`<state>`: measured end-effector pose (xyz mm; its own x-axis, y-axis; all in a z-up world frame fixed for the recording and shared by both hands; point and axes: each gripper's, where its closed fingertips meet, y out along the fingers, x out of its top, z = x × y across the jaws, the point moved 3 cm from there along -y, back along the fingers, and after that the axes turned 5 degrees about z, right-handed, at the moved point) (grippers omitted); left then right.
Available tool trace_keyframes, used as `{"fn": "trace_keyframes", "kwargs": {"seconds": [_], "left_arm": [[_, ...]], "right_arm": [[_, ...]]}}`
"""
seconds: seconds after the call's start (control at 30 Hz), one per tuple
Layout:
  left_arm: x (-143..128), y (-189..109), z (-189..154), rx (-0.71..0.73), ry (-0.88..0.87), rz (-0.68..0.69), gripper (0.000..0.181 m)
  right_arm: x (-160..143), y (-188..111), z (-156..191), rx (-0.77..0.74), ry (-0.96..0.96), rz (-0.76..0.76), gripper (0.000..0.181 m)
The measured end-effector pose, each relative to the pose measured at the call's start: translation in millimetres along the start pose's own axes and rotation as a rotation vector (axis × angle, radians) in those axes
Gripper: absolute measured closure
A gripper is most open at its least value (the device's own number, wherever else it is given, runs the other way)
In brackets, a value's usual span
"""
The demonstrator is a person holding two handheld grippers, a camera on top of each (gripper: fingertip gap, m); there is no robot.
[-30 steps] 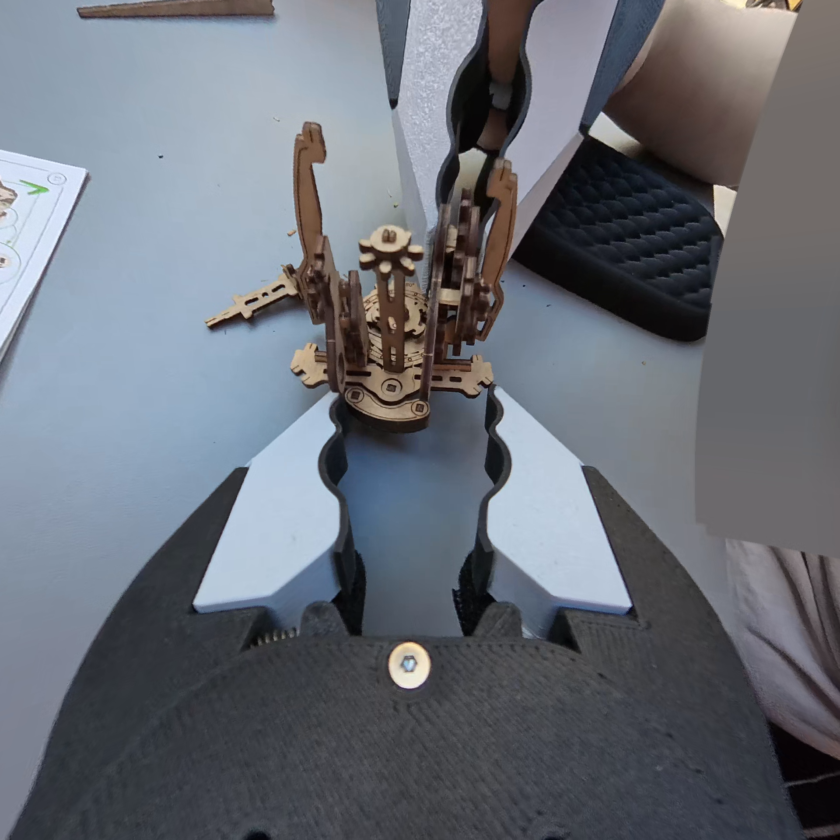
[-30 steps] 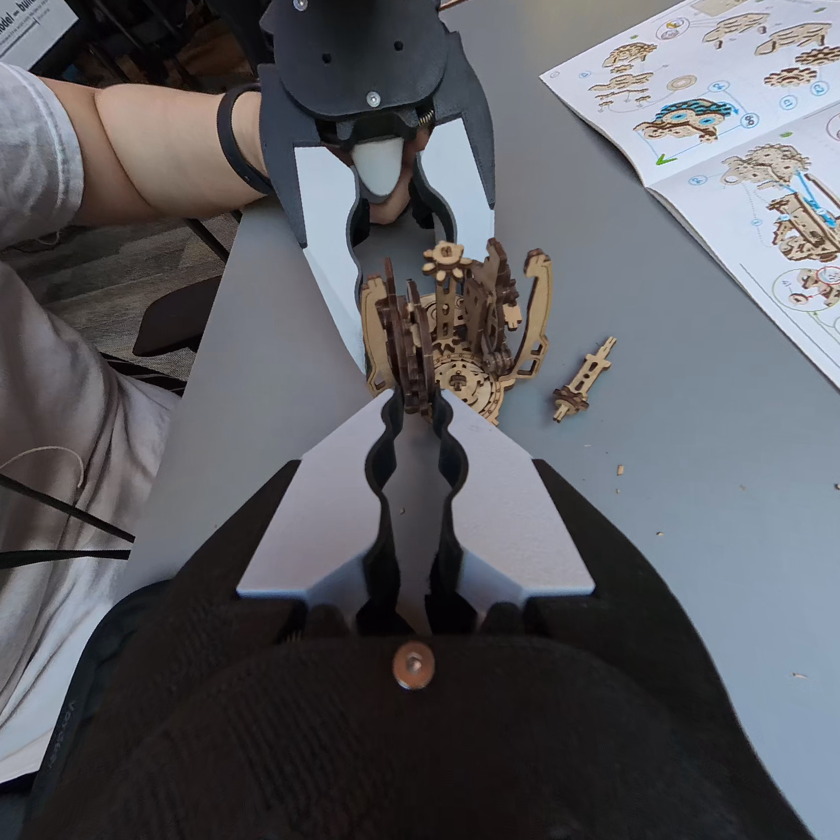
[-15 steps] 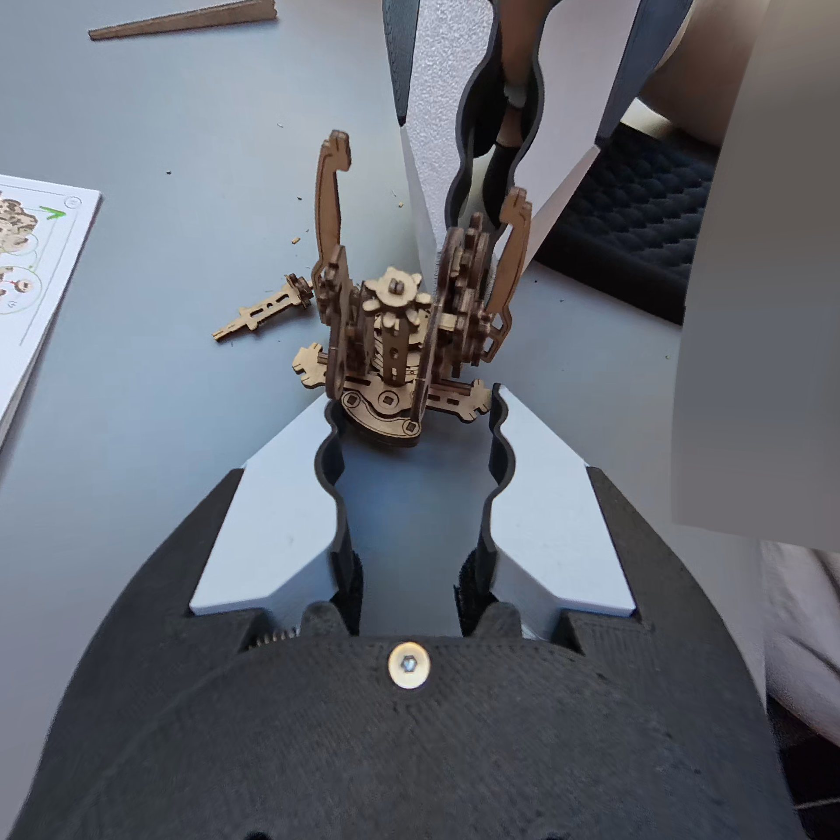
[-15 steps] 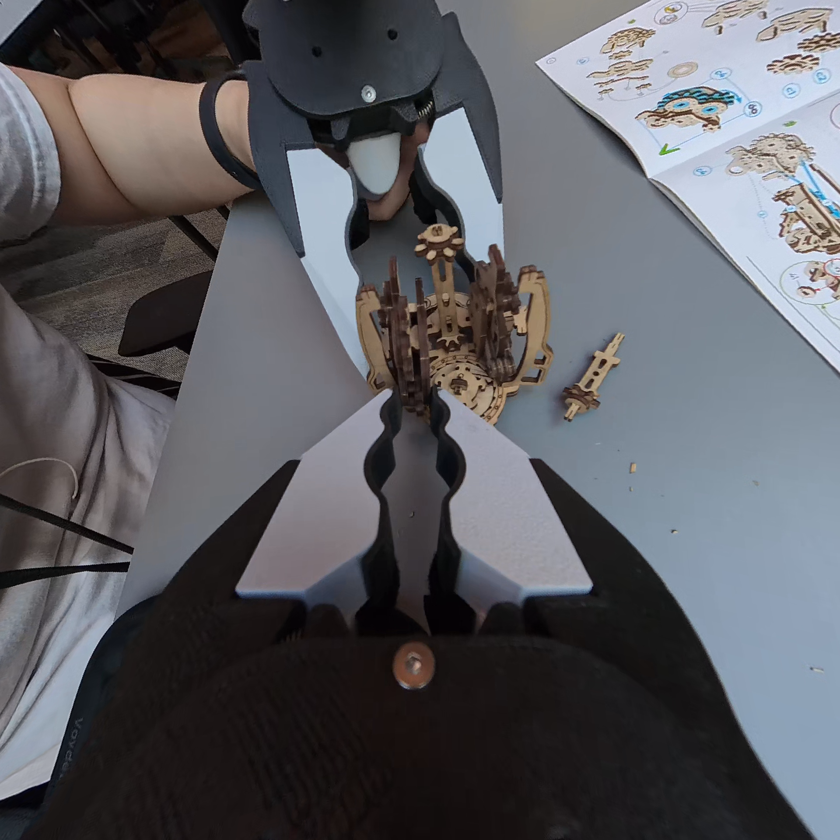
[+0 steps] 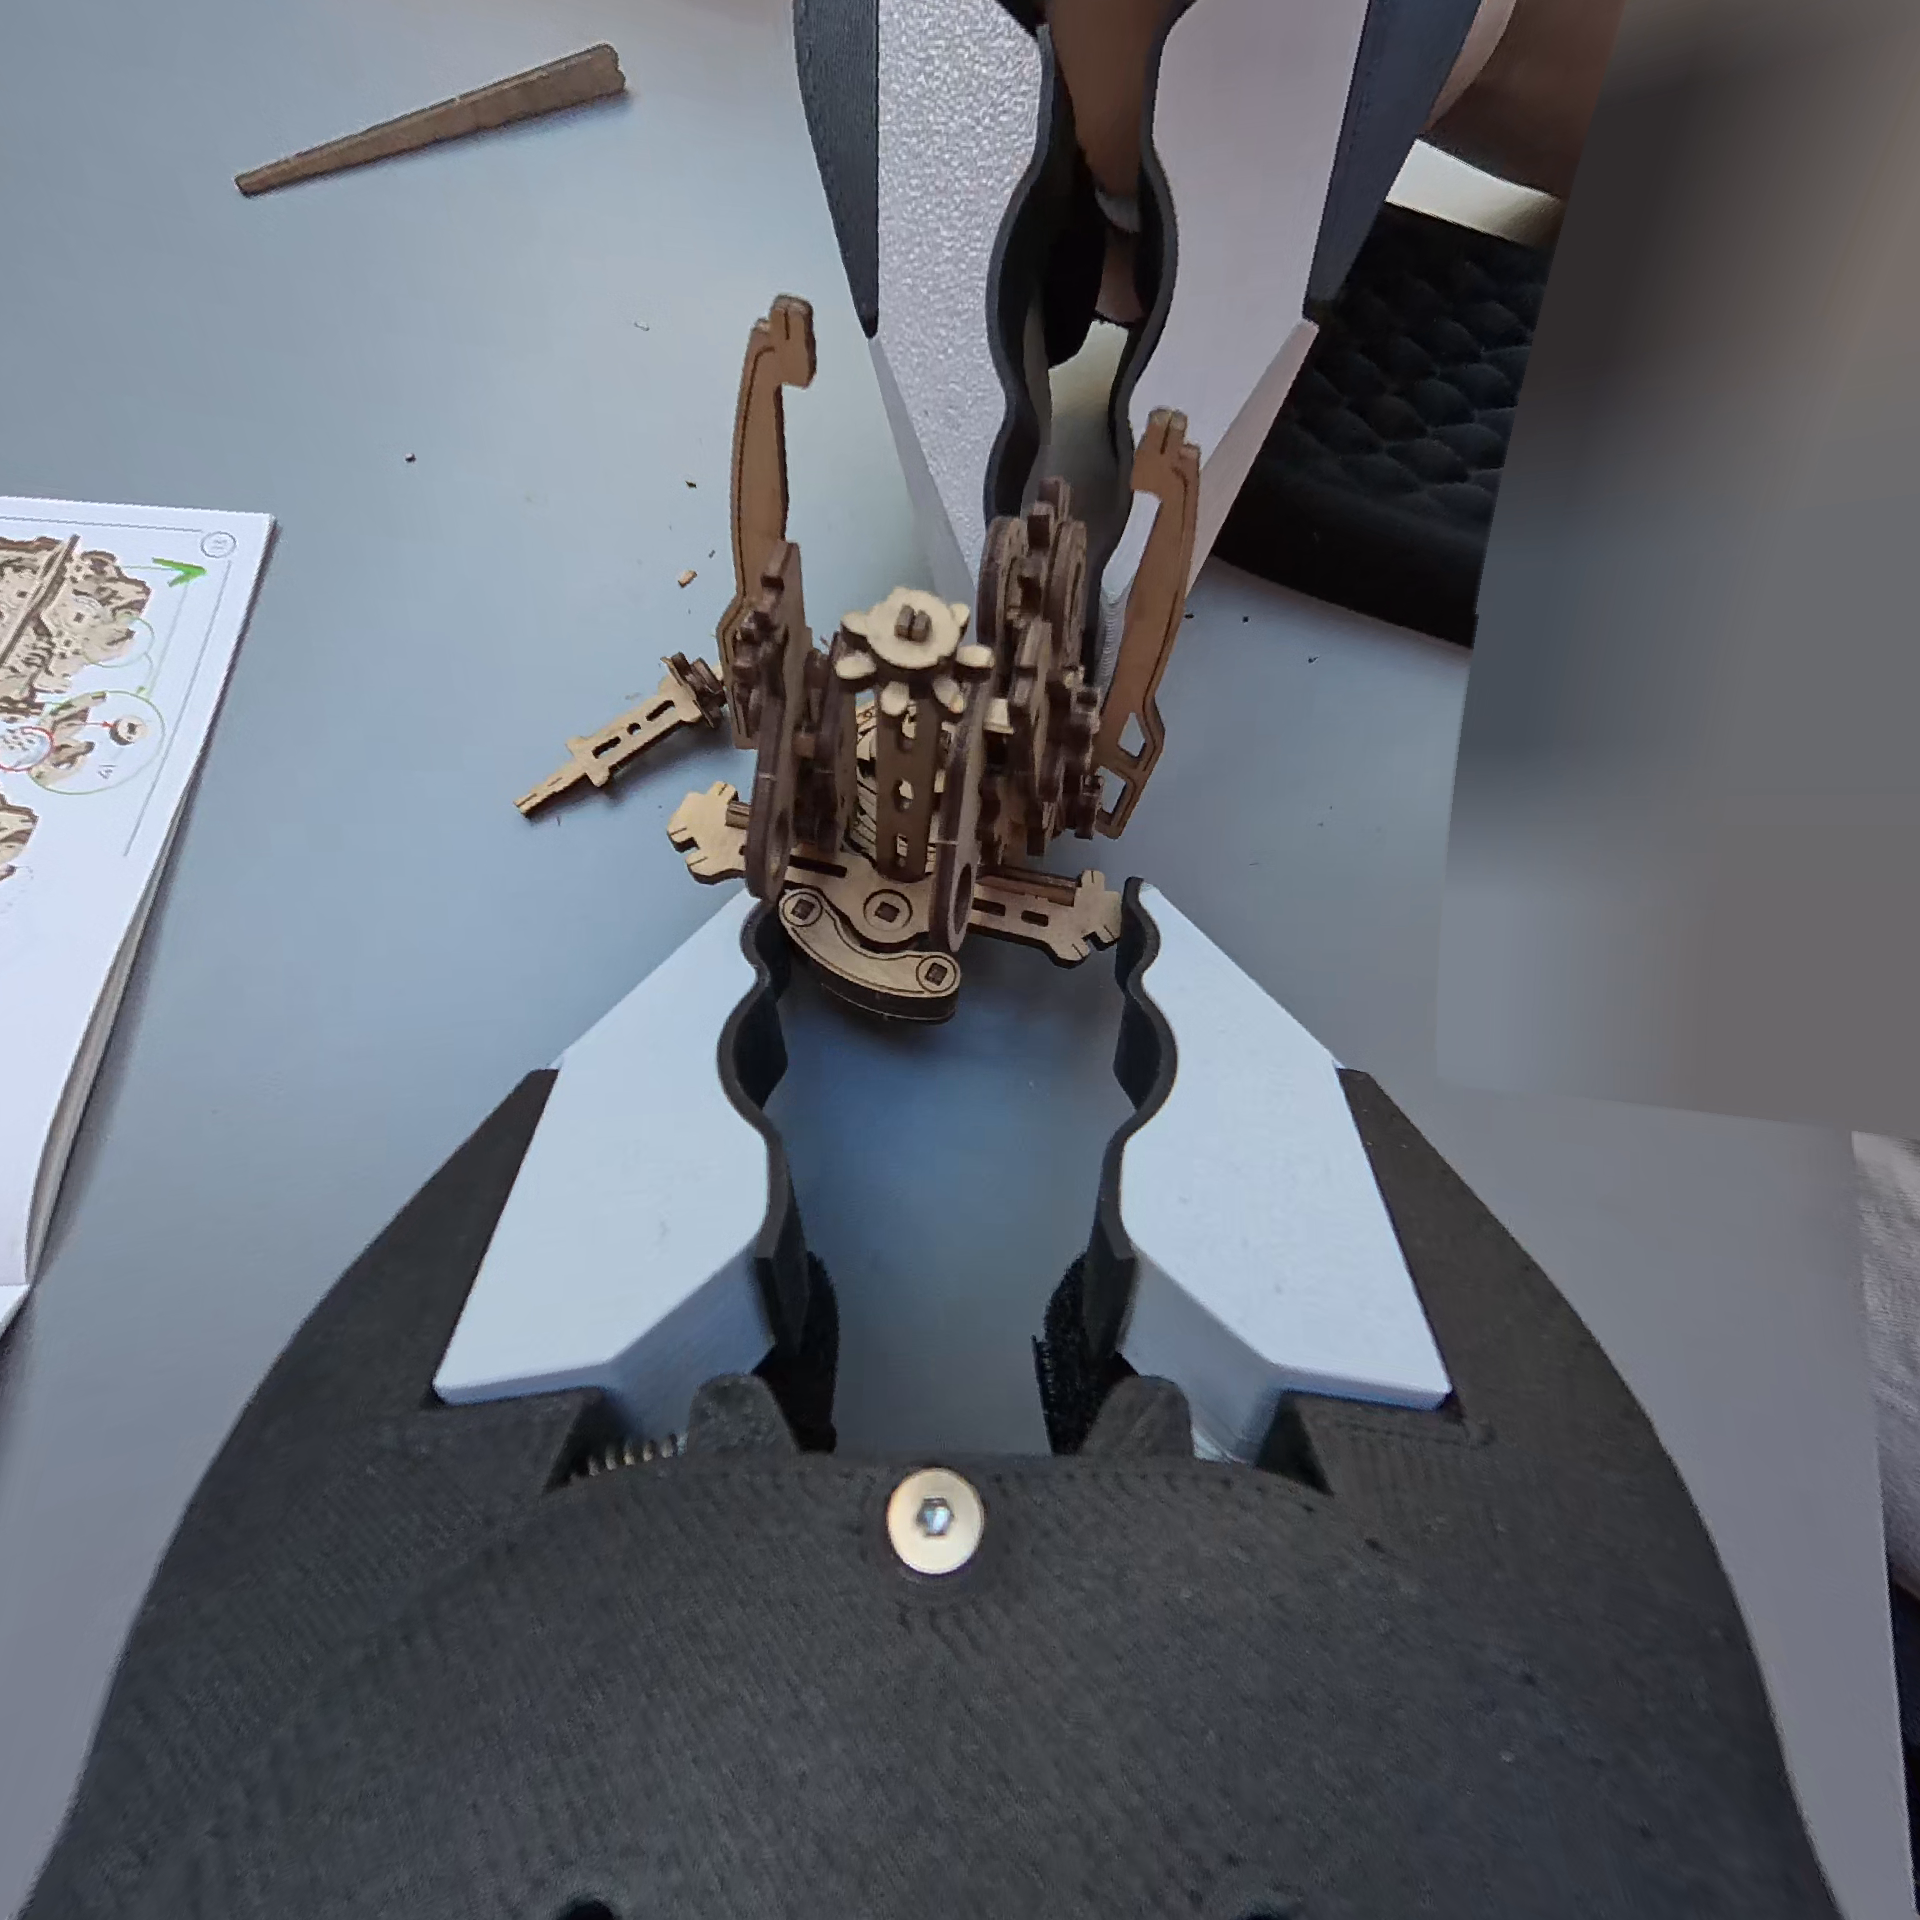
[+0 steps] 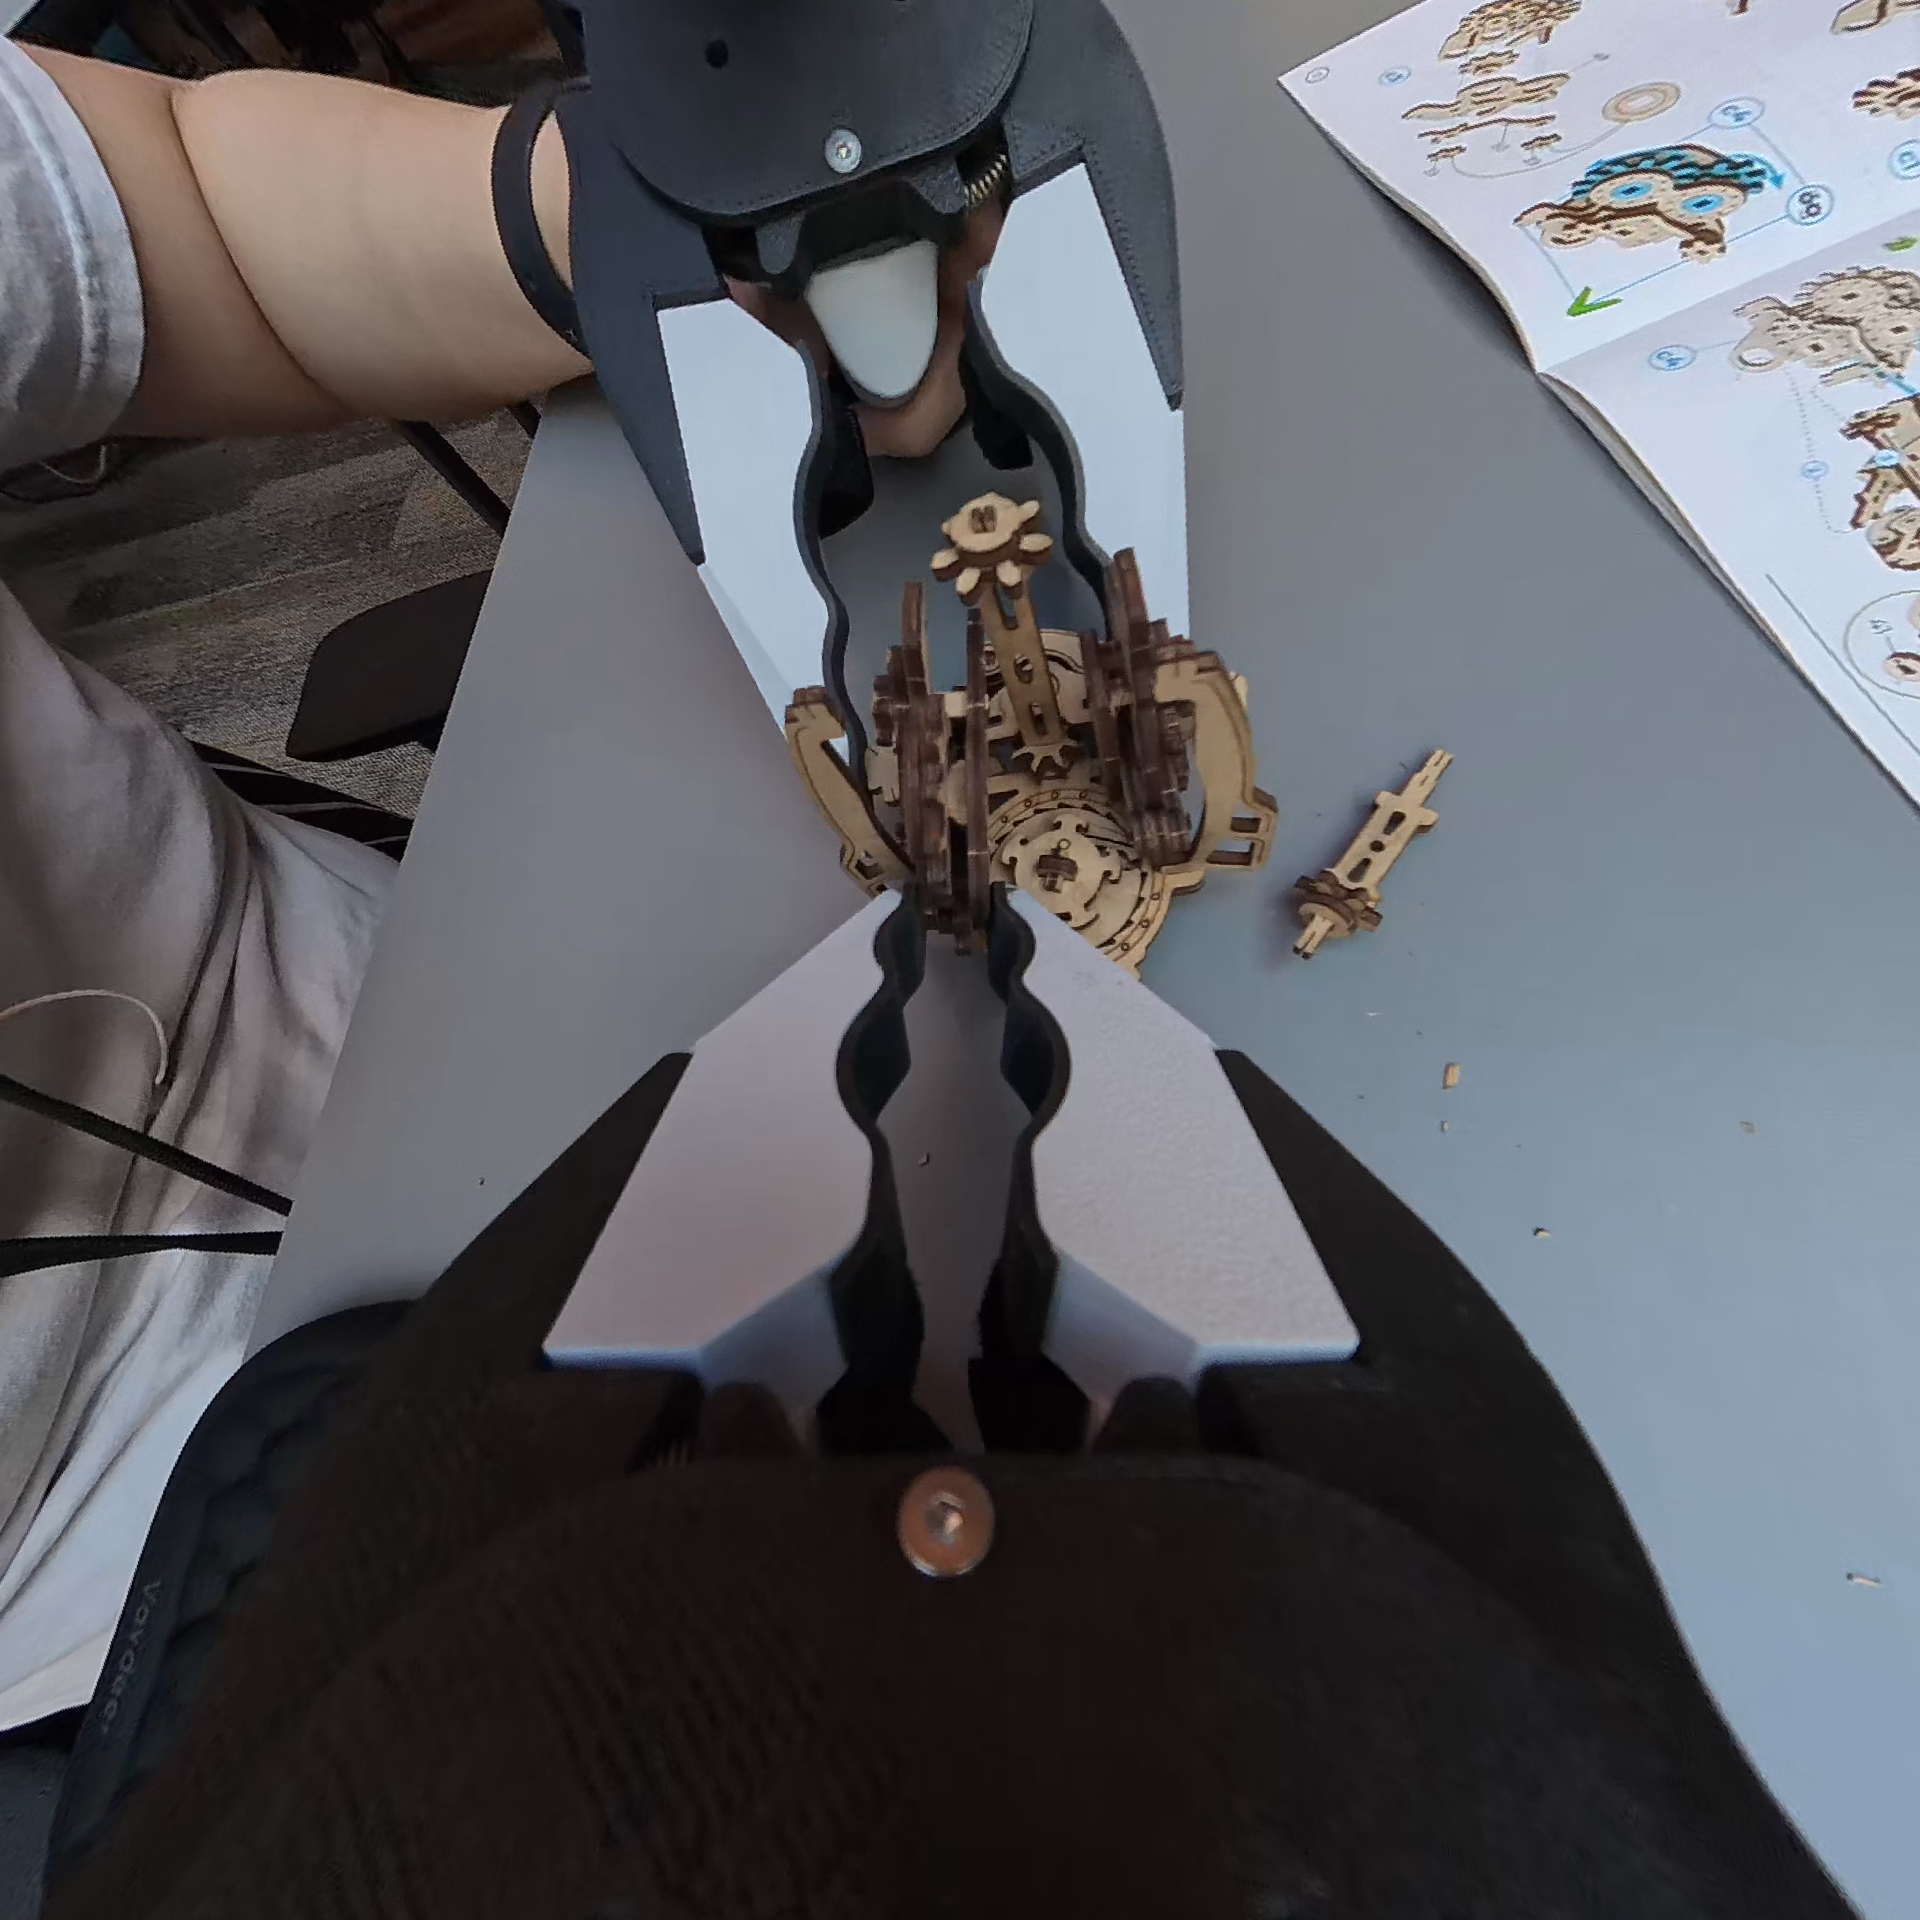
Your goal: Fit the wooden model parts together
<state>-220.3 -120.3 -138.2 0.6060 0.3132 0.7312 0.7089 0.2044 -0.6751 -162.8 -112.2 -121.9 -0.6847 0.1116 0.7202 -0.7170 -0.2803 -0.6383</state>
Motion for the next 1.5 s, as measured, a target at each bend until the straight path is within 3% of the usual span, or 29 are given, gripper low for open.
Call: {"fn": "trace_keyframes", "kwargs": {"seconds": [1.5], "left_arm": [[-2.1, 1.4, 2.1, 0.062, 0.040, 0.022, 0.119]], "right_arm": [[7.5, -0.4, 0.7, -0.055, -0.093, 0.006, 0.171]]}}
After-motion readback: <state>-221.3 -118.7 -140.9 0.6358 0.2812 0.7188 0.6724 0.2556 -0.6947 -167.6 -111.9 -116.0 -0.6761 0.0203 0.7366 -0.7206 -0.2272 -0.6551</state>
